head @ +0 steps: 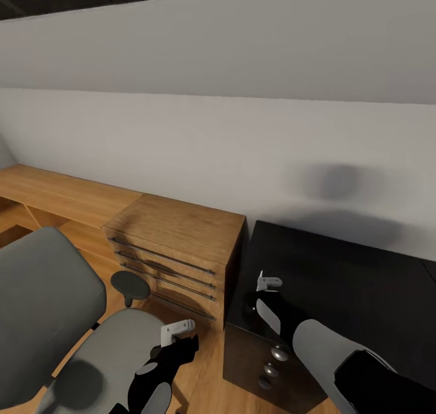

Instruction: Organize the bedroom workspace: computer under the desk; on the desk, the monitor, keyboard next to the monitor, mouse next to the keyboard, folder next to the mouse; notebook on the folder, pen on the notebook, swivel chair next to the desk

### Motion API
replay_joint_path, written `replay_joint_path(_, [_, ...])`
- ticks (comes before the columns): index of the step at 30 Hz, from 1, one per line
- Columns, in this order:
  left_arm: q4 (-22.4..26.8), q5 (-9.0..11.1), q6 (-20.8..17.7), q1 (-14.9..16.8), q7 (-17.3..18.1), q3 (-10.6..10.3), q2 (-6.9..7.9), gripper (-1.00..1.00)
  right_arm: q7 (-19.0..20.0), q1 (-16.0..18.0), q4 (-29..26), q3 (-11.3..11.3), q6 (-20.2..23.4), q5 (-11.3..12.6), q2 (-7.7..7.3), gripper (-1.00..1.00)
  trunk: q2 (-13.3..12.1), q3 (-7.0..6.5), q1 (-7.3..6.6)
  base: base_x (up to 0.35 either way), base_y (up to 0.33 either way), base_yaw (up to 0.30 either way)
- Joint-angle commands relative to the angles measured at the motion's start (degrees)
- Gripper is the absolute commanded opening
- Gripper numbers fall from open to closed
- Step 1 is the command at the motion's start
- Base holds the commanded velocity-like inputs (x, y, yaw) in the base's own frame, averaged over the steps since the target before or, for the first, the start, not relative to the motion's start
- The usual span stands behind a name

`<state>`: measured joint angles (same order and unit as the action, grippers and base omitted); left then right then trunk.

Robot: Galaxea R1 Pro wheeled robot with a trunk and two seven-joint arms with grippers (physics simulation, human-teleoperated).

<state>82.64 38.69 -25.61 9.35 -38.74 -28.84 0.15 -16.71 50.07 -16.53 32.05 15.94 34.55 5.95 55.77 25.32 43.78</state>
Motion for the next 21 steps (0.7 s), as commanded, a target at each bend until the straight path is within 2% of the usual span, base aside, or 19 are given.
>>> replay_joint_path(1, [0.1, 0.4, -0.1, 0.1, -0.5, -0.1, 0.02, 1.0, -0.5, 0.0, 3.6, 0.4, 0.8, 0.3, -0.09, -1.0, 0.0, 0.07, 0.01, 0.0, 0.0, 0.0])
replay_joint_path(4, [0.1, 0.4, -0.1, 0.1, -0.5, -0.1, 0.02, 1.0, -0.5, 0.0, 3.6, -0.2, 2.2, 0.3, -0.14, -1.0, 0.0, 0.07, 0.01, 0.0, 0.0, 0.0])
replay_joint_path(10, [0.1, 0.4, -0.1, 0.1, -0.5, -0.1, 0.02, 1.0, -0.5, 0.0, 3.4, -3.3, 4.4, 0.3, -0.29, -1.0, 0.0, 0.07, 0.01, 0.0, 0.0, 0.0])
replay_joint_path(21, [0.1, 0.4, -0.1, 0.1, -0.5, -0.1, 0.02, 1.0, -0.5, 0.0, 3.4, -4.1, 5.5, 0.3, -0.32, -1.0, 0.0, 0.07, 0.01, 0.0, 0.0, 0.0])
